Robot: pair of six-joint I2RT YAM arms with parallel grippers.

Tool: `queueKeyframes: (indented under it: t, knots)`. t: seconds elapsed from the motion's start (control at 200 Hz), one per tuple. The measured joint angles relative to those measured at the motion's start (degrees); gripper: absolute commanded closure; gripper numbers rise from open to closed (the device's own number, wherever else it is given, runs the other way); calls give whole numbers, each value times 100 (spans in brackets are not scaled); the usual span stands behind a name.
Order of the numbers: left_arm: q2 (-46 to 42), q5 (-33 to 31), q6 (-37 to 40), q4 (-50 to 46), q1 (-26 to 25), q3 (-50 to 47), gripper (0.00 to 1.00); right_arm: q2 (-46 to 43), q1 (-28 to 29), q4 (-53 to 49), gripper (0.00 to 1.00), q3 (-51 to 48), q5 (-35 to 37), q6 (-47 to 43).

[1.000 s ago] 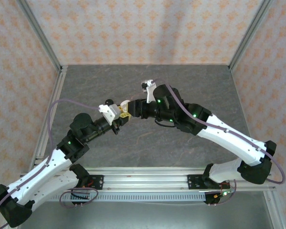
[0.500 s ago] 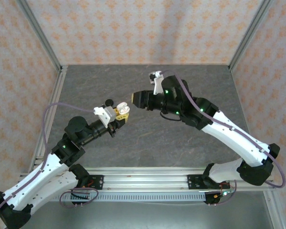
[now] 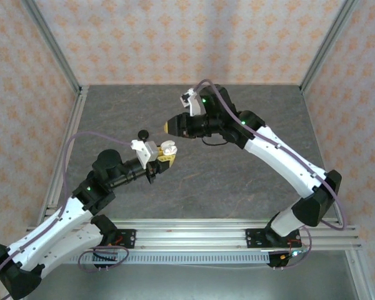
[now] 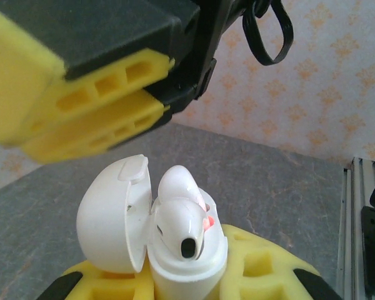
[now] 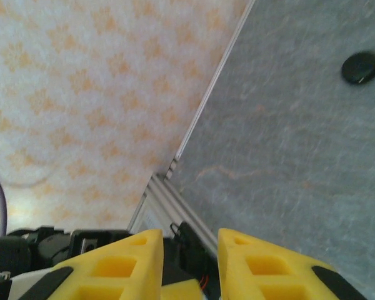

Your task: Insert wireless bluetooth earbuds into charging case

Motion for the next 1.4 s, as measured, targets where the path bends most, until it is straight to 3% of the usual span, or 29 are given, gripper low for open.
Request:
queueKeyframes:
  t: [0.25,0.625,0.896,1.156,1.401]
  knots:
    - [197,4,-31,-15,-9,0,100,-127,-15,-247,74,-254,-538,-339]
    - [192,-197,-299,96,-37,-2,100,-1276,-20,-778,72,-1091,-448,-911]
    - [243,-476,-511,92,-33,-13,100,-1366,-98,-837,67,-1272,549,-986]
    - [442,-990,-984,-31,-33,-210,100,-1423,-911,-280,66,-2011,1182,-378]
    - [1513,-1241,-1851,-175,212,-229,100,-1360,-1360,273,63,-2450,1377,-59]
